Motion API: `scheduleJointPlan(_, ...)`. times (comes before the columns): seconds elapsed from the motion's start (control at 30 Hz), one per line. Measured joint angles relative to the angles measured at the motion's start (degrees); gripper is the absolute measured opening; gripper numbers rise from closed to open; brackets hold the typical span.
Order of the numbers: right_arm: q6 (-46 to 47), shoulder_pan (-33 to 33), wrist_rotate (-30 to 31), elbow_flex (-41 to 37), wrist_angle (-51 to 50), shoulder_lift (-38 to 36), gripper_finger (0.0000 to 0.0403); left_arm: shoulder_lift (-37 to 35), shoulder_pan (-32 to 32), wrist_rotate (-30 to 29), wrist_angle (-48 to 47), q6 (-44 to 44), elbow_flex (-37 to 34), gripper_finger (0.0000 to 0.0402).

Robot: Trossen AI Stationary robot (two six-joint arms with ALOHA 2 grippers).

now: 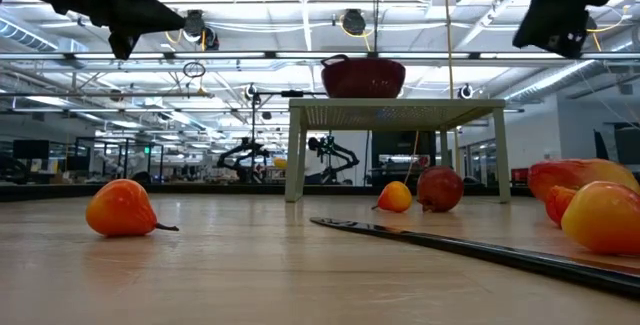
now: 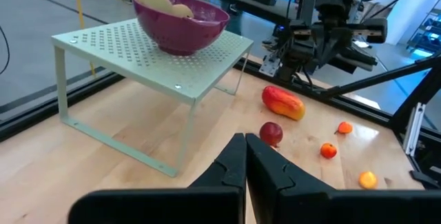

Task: Pick & Place Fruit
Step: Put the red mango into the violet strainer bowl on the shelf

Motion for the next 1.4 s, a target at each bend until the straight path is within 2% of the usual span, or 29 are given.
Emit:
scheduleJointPlan(0.47, 15.5, 1.4, -5.8, 0.8, -11.0, 4.3, 0.0000, 0.0, 0.0, 0.0, -0.4, 1.0, 0.0, 0.0011)
scheduleJointPlan(0.73, 28.1, 1.4, -11.6, 0.8, -19.1, 6.7, 0.0000, 0.0, 0.0, 0.0, -0.7, 1.1, 0.0, 0.0009)
scheduleJointPlan(0.87, 32.7, 1.3, -14.6, 0.8, -19.1, 7.7, 0.0000, 0.0, 0.0, 0.0, -0.7, 1.0, 0.0, 0.0013)
scheduleJointPlan(1.03, 34.8, 1.3, -14.5, 0.8, -19.1, 7.5, 0.0000, 0.0, 0.0, 0.0, -0.7, 1.0, 0.0, 0.0002)
scheduleJointPlan(1.13, 34.7, 1.3, -14.5, 0.8, -19.2, 7.4, 0.0002, 0.0, 0.0, 0.0, -0.6, 0.8, 0.0, 0.0008)
scheduleJointPlan(1.4, 34.8, 1.3, -14.3, 0.8, -20.1, 7.3, 0.0046, 0.0, 0.0, 0.0, -0.6, 0.6, 0.0, 0.0003)
